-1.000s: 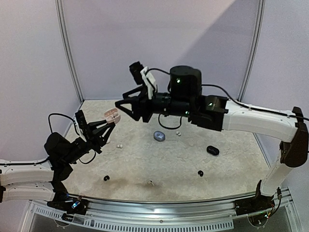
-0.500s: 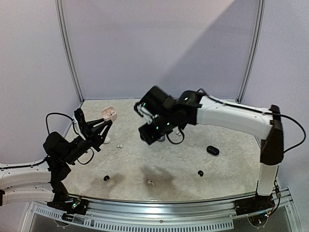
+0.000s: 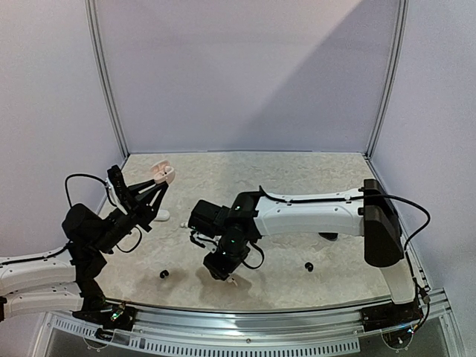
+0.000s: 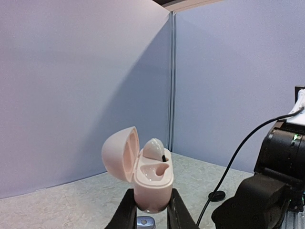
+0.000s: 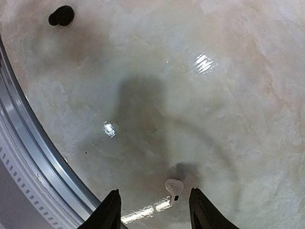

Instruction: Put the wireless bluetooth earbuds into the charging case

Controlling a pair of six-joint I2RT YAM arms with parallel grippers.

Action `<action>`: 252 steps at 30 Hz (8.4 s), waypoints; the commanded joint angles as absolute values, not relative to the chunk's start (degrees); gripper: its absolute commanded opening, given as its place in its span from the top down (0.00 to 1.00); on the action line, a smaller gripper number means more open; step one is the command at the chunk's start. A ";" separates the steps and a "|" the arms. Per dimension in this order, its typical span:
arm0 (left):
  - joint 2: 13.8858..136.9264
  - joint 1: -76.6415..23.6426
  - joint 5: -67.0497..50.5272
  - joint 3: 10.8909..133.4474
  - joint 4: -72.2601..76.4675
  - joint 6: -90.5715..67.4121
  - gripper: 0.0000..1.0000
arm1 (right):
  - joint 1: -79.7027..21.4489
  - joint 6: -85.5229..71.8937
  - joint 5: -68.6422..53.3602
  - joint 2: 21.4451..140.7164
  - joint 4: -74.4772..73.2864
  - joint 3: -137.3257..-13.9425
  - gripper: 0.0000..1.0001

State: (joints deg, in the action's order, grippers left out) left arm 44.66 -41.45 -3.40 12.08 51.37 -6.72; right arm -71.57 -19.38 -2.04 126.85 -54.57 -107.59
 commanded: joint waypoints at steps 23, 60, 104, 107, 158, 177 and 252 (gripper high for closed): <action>44.56 -41.04 -4.66 10.81 52.67 -7.36 1.00 | -73.09 -23.34 3.75 135.69 -63.22 -112.52 0.68; 46.26 -41.44 -8.56 10.54 54.24 -4.33 1.00 | -72.21 -8.07 20.36 95.95 -8.21 -89.84 1.00; 46.51 -42.19 -10.97 10.59 54.14 -3.70 1.00 | -73.11 9.22 6.73 110.40 -4.82 -102.66 1.00; 46.53 -42.27 -10.84 10.58 54.20 -3.46 1.00 | -73.08 9.40 7.43 110.64 -6.34 -103.29 1.00; 46.93 -42.63 -20.83 11.03 53.34 -1.31 1.00 | -72.08 4.73 7.72 102.23 -20.62 -112.07 0.59; 44.82 -42.63 -27.71 11.69 49.75 2.28 1.00 | -72.24 4.36 -4.99 110.28 -38.48 -118.98 0.64; 45.32 -42.70 -18.91 9.84 52.66 -4.22 0.01 | -36.45 -29.05 -26.25 114.19 -25.42 -78.27 1.00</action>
State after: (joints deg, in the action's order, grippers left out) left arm 45.63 -42.39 -18.79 11.03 51.79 -4.67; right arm -37.85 -26.13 -19.18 110.50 -28.58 -78.63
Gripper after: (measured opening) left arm 0.989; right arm 0.216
